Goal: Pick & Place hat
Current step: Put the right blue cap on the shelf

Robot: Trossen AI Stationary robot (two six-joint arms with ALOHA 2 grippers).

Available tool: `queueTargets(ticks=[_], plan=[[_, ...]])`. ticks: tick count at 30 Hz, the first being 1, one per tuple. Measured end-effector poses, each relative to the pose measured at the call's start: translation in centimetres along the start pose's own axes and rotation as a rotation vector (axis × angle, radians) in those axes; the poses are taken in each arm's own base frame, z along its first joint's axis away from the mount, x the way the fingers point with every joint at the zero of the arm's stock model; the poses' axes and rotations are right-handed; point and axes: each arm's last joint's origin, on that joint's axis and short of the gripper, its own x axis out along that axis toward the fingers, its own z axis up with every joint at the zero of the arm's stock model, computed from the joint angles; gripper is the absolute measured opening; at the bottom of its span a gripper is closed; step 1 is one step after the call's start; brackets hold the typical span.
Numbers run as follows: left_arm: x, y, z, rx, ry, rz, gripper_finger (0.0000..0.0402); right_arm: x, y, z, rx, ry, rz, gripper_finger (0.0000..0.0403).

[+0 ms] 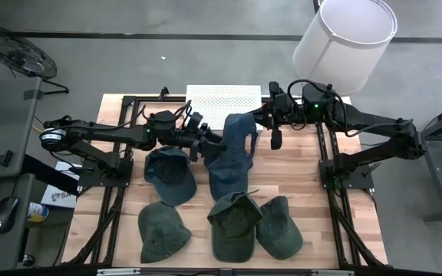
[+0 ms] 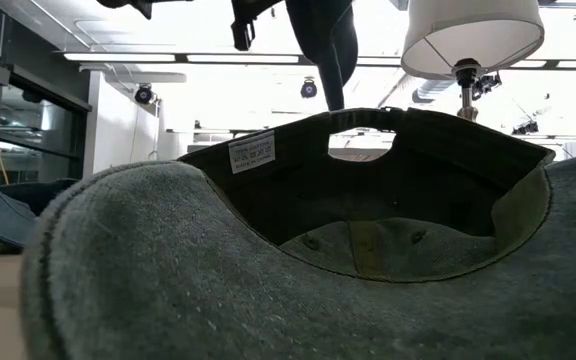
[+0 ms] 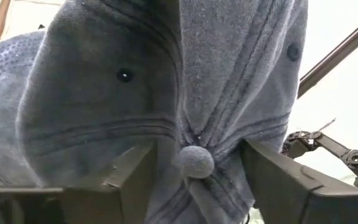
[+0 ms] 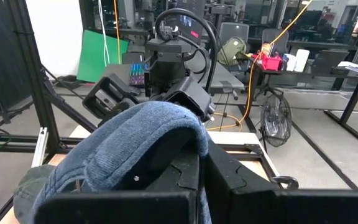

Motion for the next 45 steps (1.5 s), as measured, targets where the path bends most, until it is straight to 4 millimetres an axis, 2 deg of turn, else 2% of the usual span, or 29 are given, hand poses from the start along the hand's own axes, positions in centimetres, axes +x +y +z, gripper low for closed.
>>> queueTargets(ticks=[11,14,28,33,38,45], plan=[[0.0,0.1,0.1,0.028,-0.005,0.007,0.0065,0.0,0.0,-0.2,0.013,0.019,0.001,0.0000],[0.0,0.1,0.1,0.034,-0.006,0.007,0.0036,0.0,0.0,-0.3,0.016,0.029,0.002,0.0000],[0.0,0.1,0.1,0.084,-0.019,0.022,0.0036,-0.1,0.0,-0.5,0.077,0.056,-0.027,0.0009],[-0.1,0.1,0.1,0.114,-0.019,0.021,0.0036,-1.2,-0.1,-0.6,0.079,0.103,-0.122,0.0023],[-0.1,-0.3,0.5,0.142,-0.021,0.023,0.0035,-2.8,0.1,0.0,0.076,0.090,-0.143,0.0023],[0.5,-2.6,3.4,0.214,0.015,0.080,0.0035,-5.4,0.3,1.1,0.039,0.041,-0.211,0.0040]])
